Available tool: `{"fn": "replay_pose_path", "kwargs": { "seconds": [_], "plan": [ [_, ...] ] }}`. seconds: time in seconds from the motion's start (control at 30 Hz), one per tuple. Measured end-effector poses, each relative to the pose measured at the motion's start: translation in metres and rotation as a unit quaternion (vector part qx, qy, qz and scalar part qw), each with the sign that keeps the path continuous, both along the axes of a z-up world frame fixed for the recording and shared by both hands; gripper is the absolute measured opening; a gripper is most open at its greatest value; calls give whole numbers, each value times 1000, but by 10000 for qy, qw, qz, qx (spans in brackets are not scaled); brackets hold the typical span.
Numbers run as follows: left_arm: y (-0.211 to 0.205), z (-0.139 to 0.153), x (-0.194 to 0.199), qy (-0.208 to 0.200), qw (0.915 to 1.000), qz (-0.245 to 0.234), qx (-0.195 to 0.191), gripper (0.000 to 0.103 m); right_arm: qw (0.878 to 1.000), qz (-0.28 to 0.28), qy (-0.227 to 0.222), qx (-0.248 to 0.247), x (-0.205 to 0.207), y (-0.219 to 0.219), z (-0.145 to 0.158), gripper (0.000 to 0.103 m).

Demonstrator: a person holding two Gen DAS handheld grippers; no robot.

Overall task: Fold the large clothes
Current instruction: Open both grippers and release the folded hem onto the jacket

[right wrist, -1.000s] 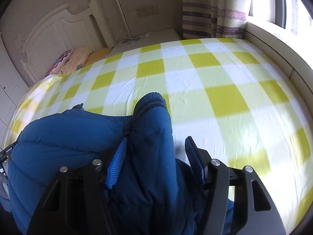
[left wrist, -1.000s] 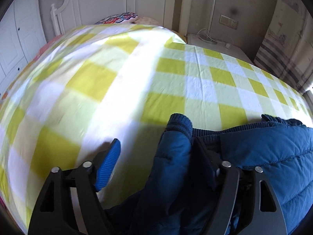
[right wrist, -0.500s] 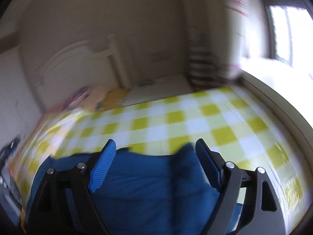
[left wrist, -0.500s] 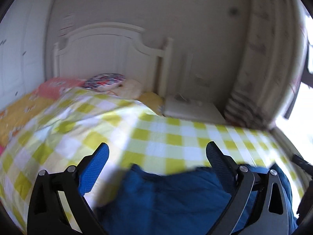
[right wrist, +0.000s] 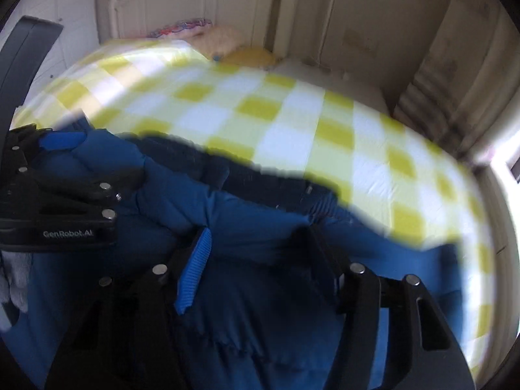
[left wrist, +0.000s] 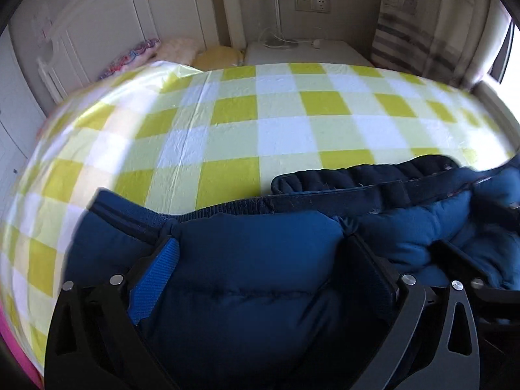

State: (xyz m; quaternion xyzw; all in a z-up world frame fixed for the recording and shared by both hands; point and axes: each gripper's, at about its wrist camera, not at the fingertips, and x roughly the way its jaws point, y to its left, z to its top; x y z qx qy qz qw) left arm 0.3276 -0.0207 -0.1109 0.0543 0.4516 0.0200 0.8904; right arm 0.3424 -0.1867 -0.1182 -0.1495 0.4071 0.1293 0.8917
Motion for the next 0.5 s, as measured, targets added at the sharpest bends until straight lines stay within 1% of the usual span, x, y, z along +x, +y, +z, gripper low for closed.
{"fn": "replay_pose_path", "kwargs": {
  "seconds": [0.03,0.07,0.1,0.13,0.23,0.3,0.33,0.43,0.47,0.5],
  "plan": [
    [-3,-1,-2,-65,9999,-6,119,99,9998,-1,-73,-177,-1,5,-3,61],
    [-7,-3,-5,-158,9996,-10,253,99,9996,-7,-123,-259,-2,7,-5,61],
    [-8,-4,-7,-224,9993,-9,299,99,9995,-8,-159,-285,-3,8,-6,61],
    [-8,-4,-9,-258,9992,-8,290,99,9996,-8,-176,-231,-3,6,-6,61],
    [-1,-5,-9,-246,9997,-1,74,99,9999,5,-116,-71,0,0,-7,62],
    [1,-4,-7,-210,9998,0,-26,99,10000,21,45,85,3,-4,2,62],
    [2,-4,-6,-194,9998,2,-69,99,9999,-7,49,122,2,-6,8,62],
    [3,-3,-6,-183,9998,6,-114,99,9980,-478,-417,54,-2,-23,31,64],
    [3,-3,-5,-184,9998,6,-122,99,9968,-610,-509,108,-2,-32,34,64],
    [3,-3,-5,-183,9997,6,-132,99,9963,-705,-475,114,0,-40,30,65]
  ]
}}
